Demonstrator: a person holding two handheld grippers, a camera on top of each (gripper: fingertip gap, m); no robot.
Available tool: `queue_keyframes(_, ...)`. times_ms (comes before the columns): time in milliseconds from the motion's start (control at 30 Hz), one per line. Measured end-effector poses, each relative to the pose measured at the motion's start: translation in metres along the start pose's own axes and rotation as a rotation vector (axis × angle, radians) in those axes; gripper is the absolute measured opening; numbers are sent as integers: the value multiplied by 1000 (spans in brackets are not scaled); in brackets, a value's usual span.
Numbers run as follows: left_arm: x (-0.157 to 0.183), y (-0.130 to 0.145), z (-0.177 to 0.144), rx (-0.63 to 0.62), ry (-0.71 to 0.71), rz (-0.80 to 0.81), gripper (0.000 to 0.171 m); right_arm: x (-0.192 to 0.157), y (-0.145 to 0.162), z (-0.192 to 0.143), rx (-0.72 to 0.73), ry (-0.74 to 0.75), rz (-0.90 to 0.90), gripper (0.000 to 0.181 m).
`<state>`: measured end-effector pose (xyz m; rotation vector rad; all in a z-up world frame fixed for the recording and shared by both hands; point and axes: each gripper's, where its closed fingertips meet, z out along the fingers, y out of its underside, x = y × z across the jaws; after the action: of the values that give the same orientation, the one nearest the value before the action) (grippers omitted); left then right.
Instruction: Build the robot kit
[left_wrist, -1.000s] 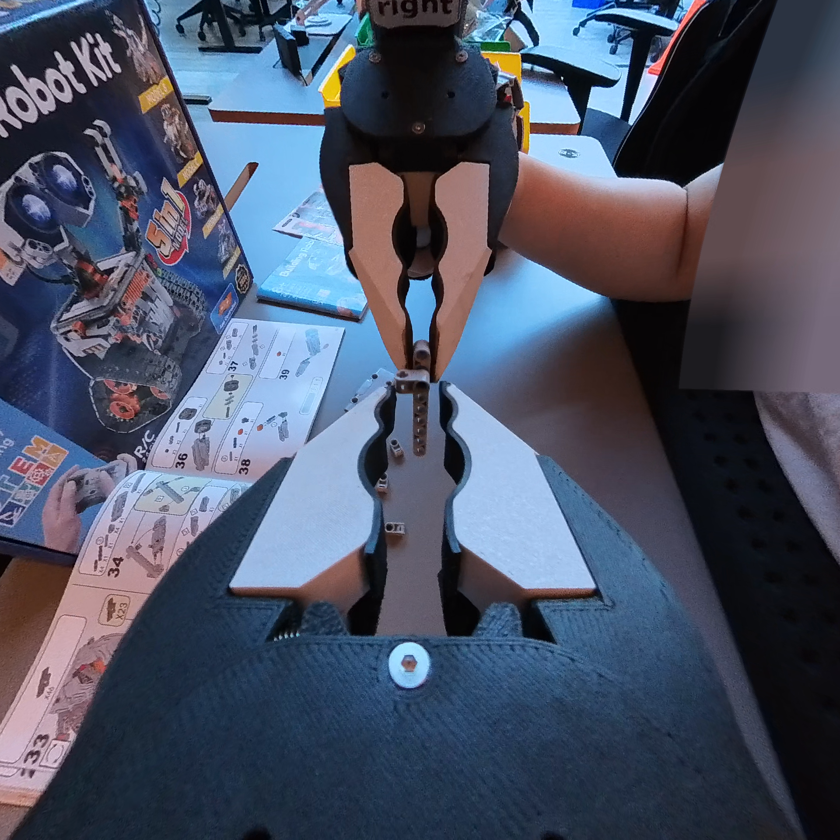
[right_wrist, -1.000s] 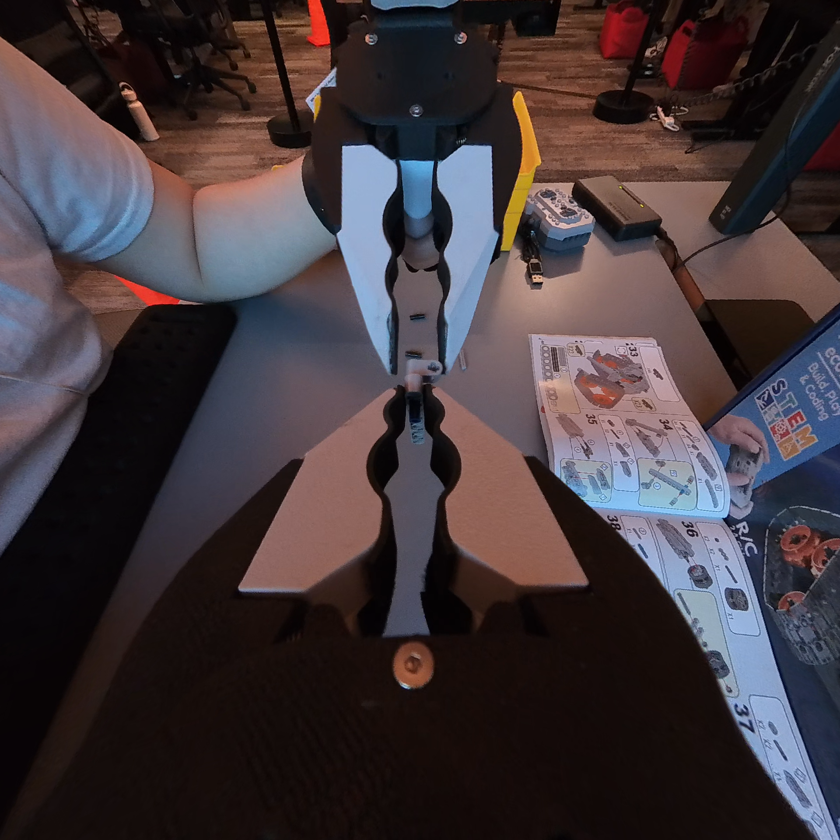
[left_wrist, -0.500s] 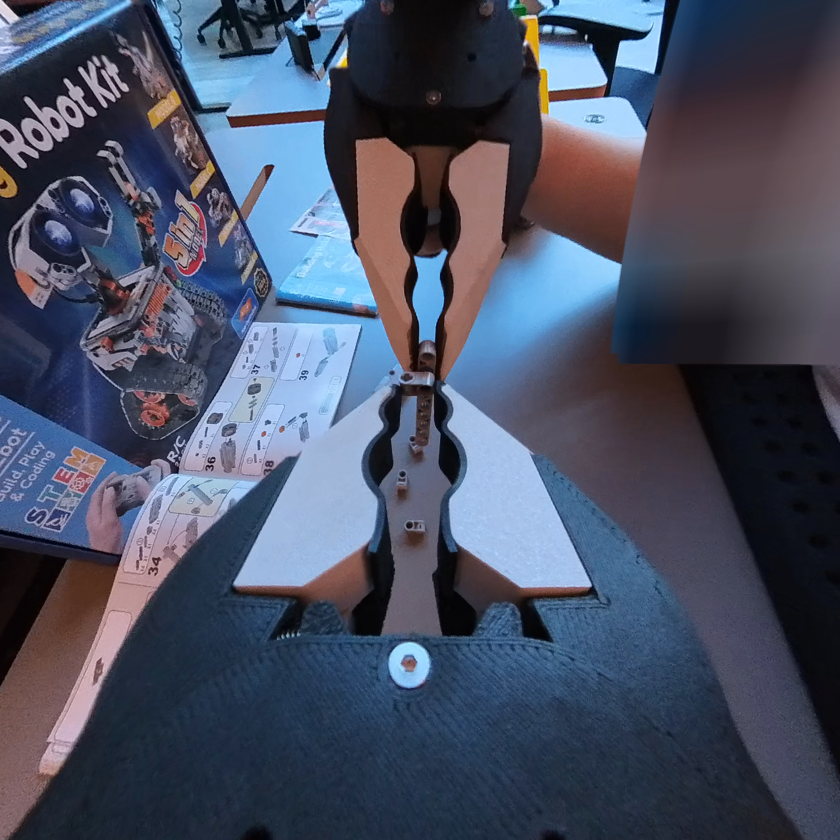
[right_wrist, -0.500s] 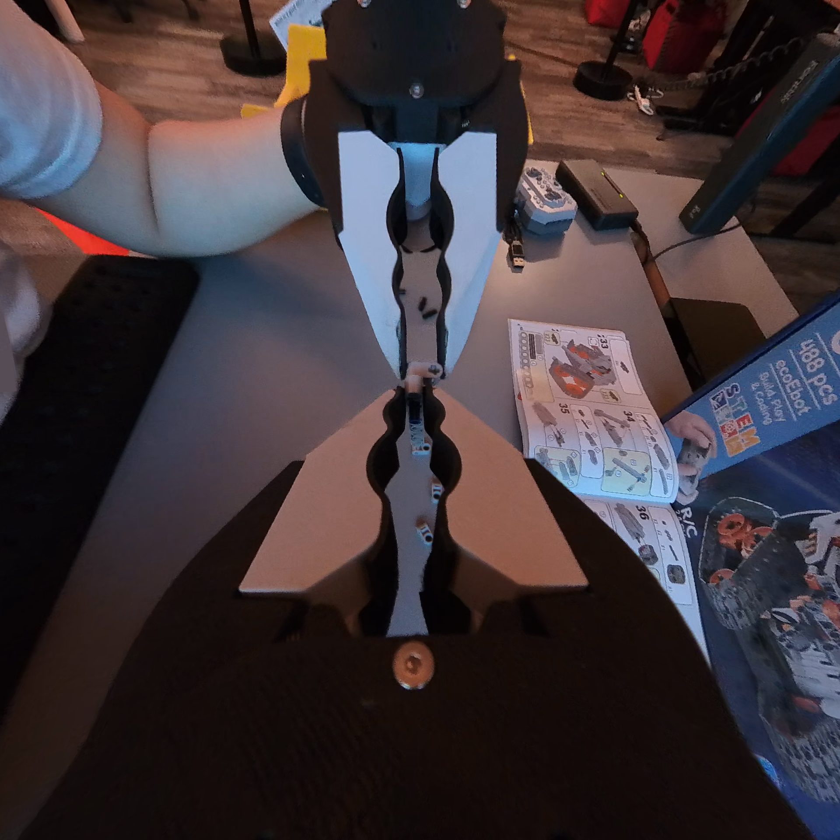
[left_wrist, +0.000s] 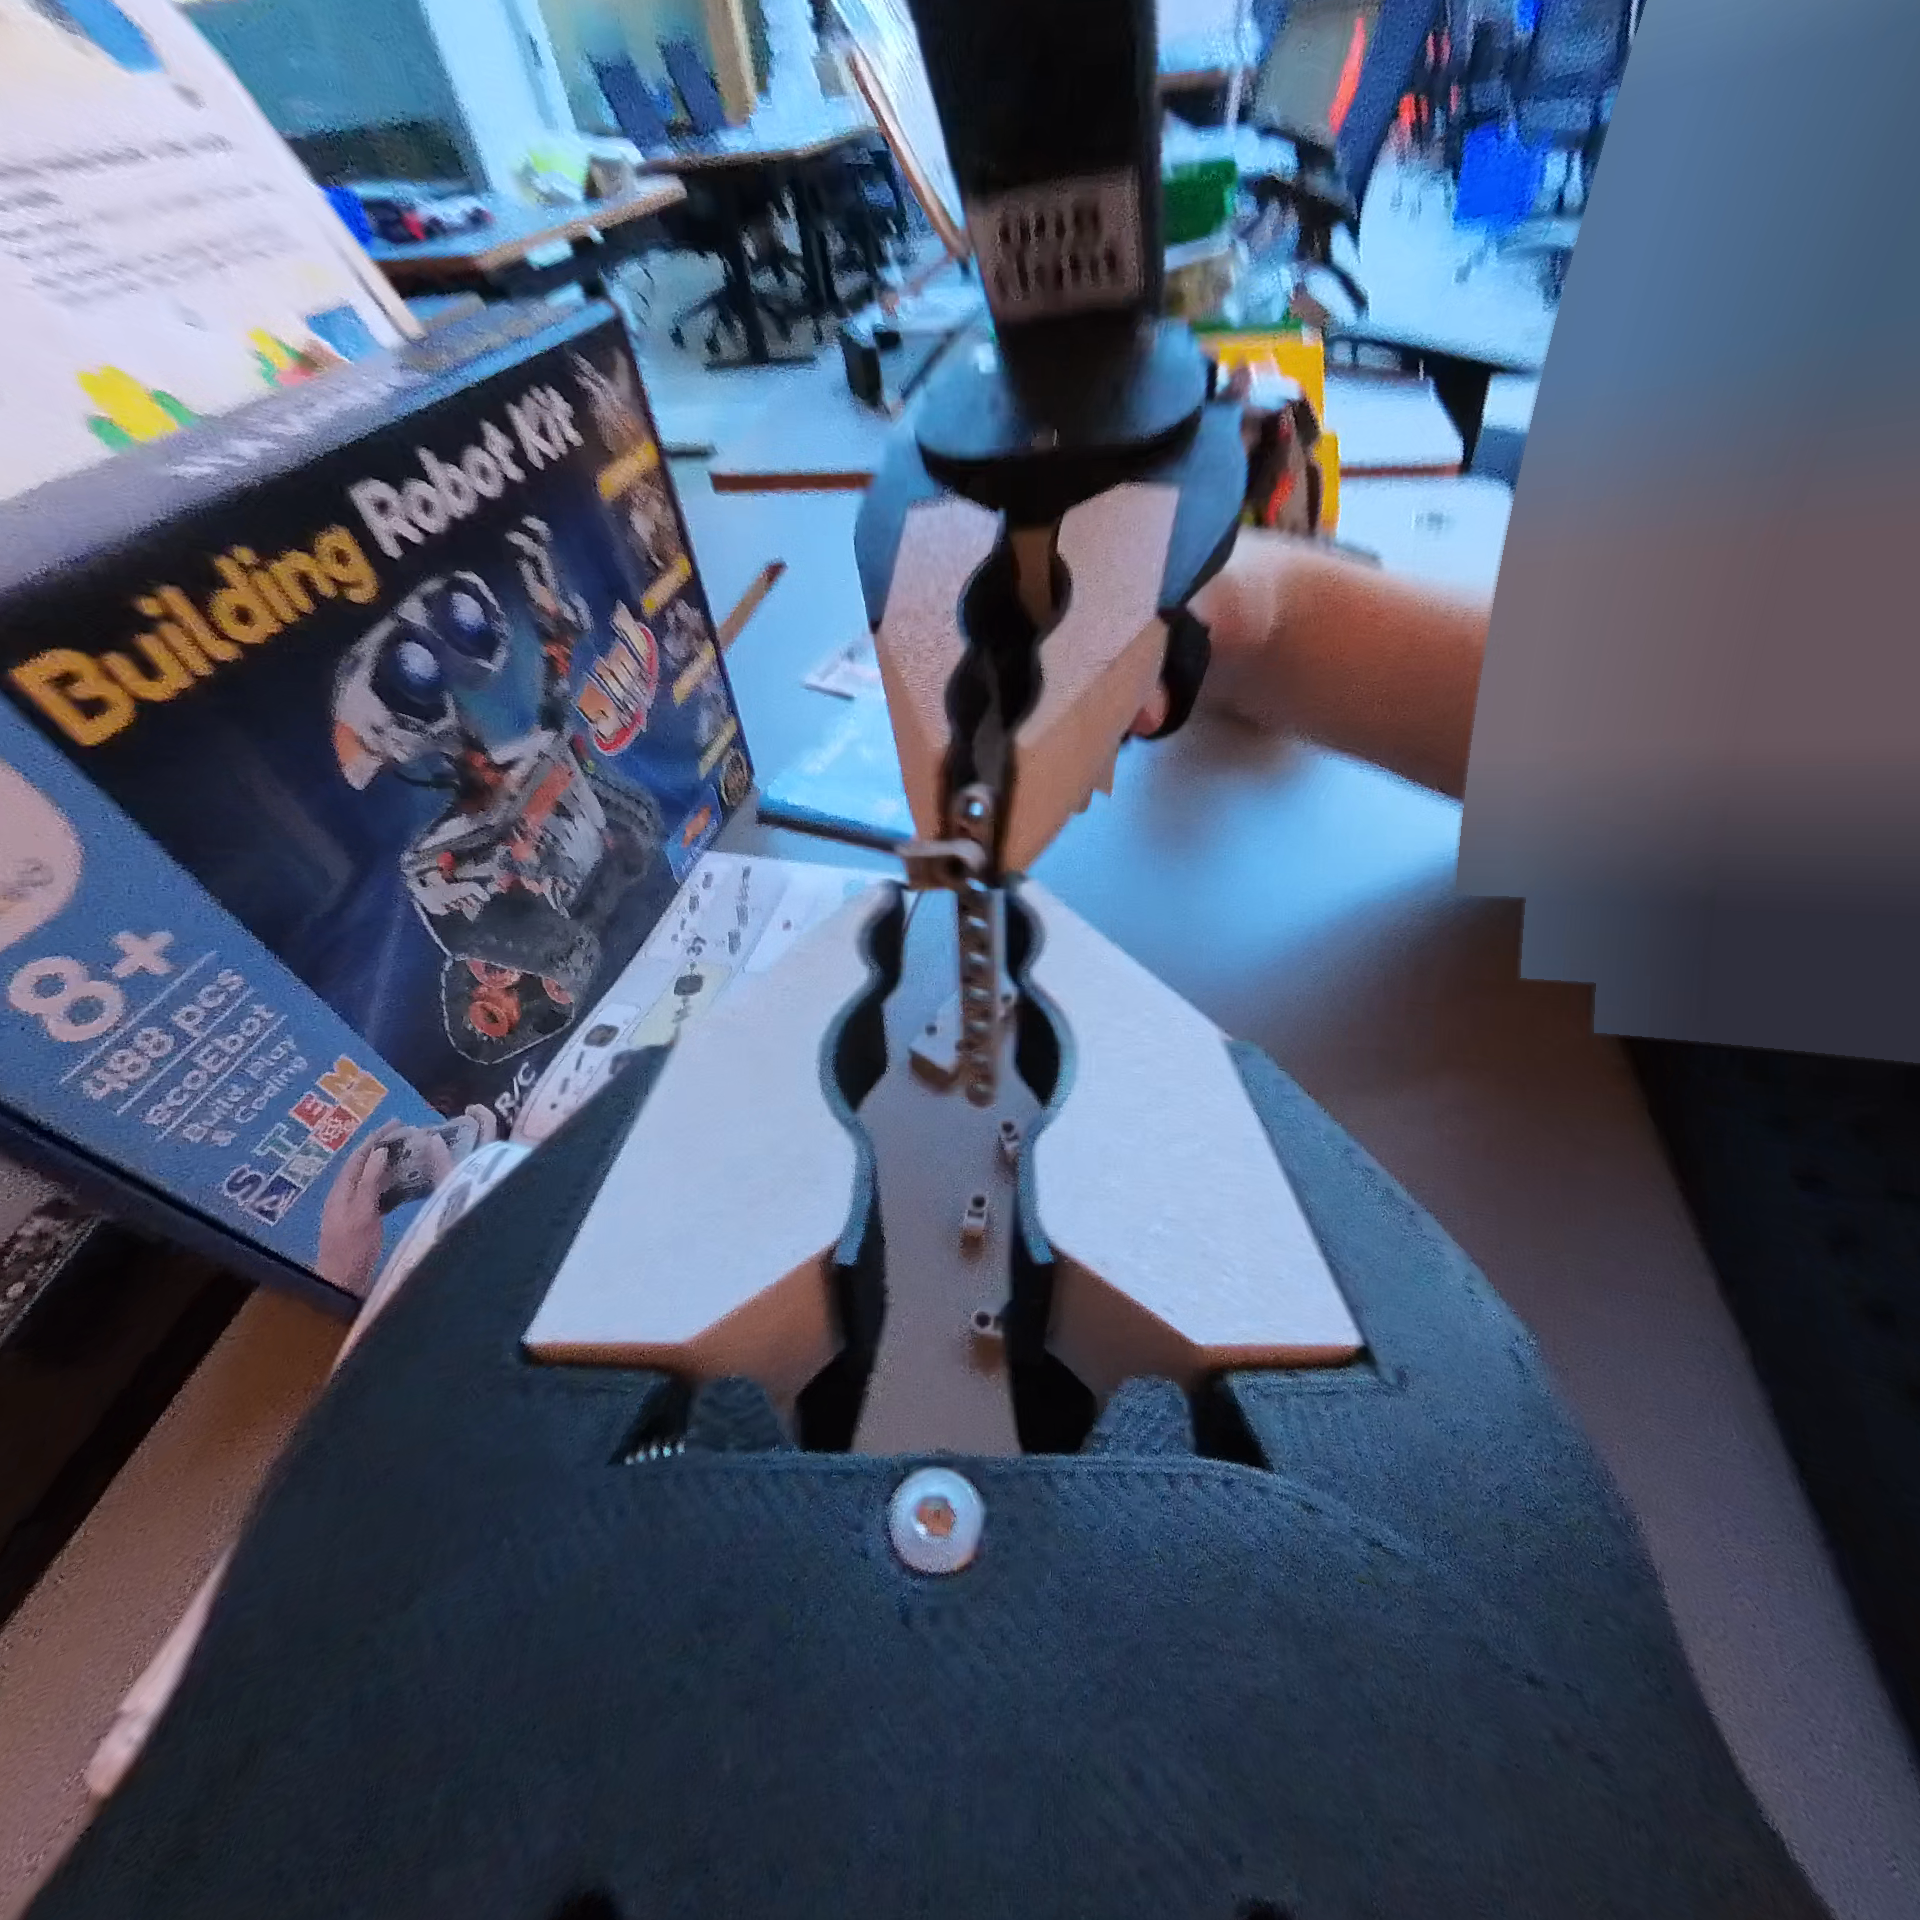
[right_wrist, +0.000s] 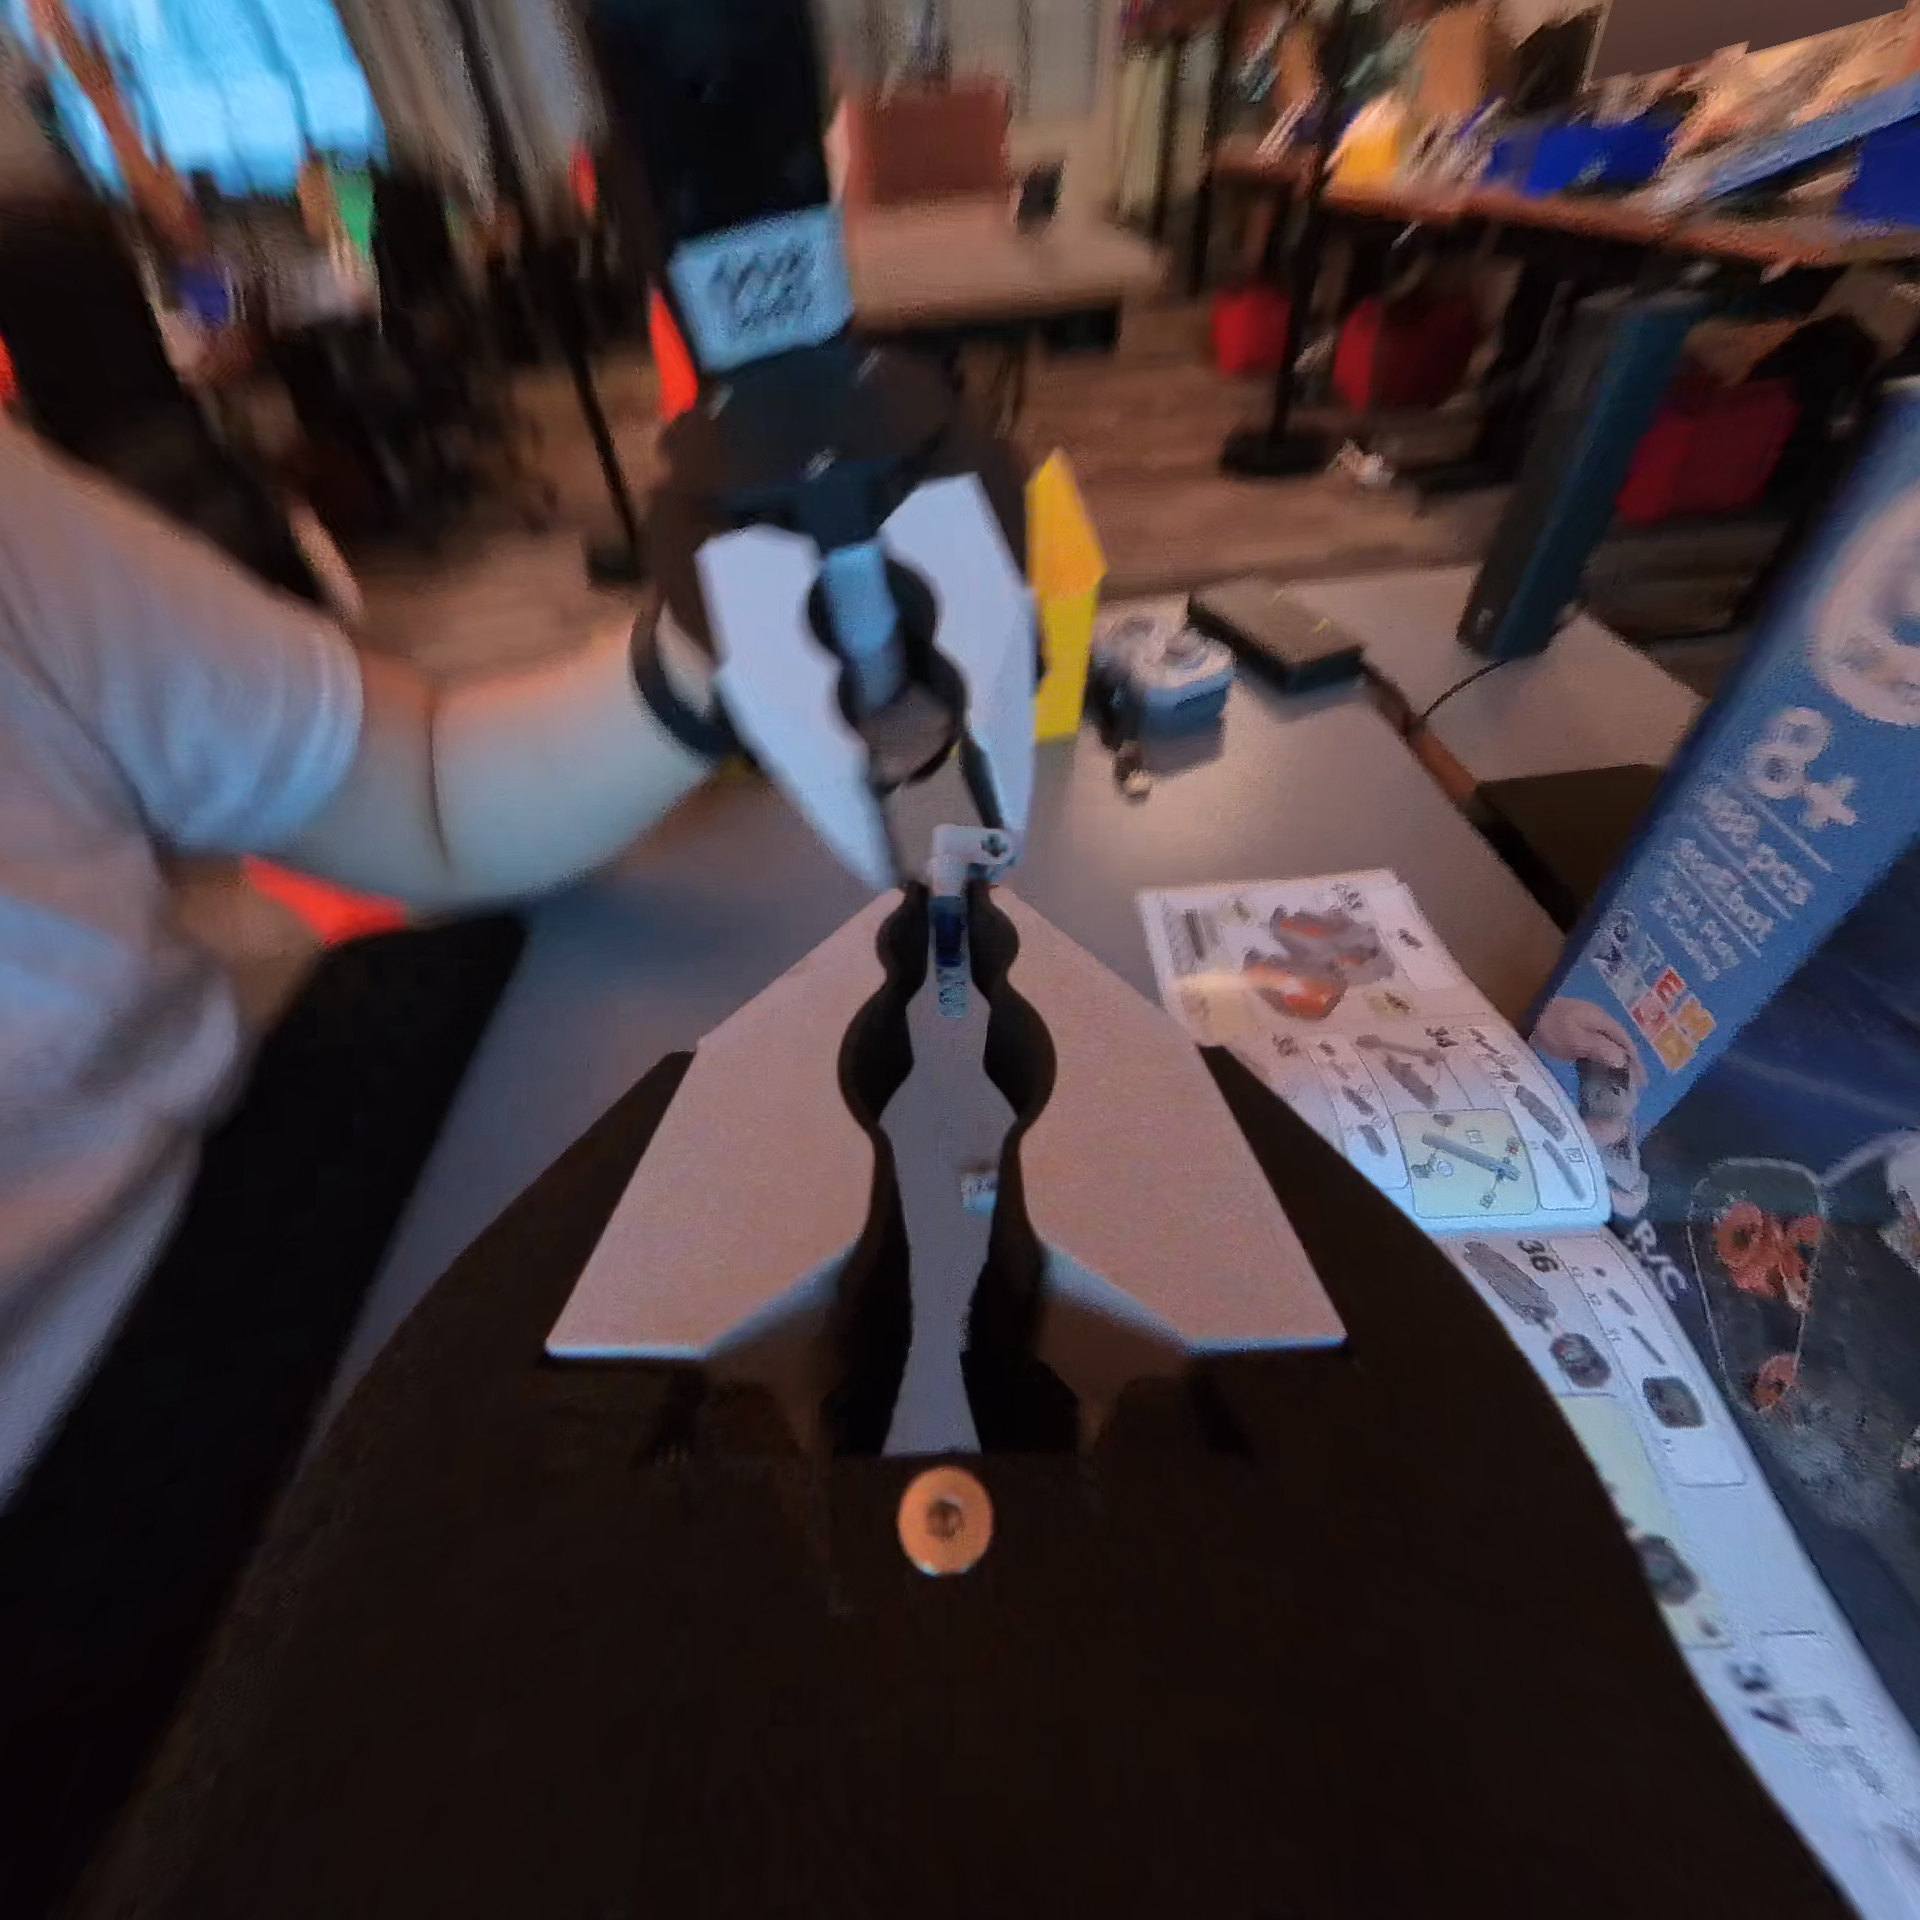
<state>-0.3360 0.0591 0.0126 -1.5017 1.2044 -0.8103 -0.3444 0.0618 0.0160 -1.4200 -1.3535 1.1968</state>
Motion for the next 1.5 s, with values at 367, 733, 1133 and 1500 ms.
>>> queue_keyframes(367,-3,-6,3,1,-28,-94,18,4,-35,-2,299,-70,283,6)
queue_keyframes(733,23,-30,-27,184,434,-438,5,-30,-36,-4,227,-209,85,18)
queue_keyframes(1133,81,19,-27,-205,830,-722,5,-73,10,-8,-115,-208,-451,40)
queue_keyframes(1500,88,19,-27,-218,878,-717,5,-83,16,-3,-238,-168,-532,19)
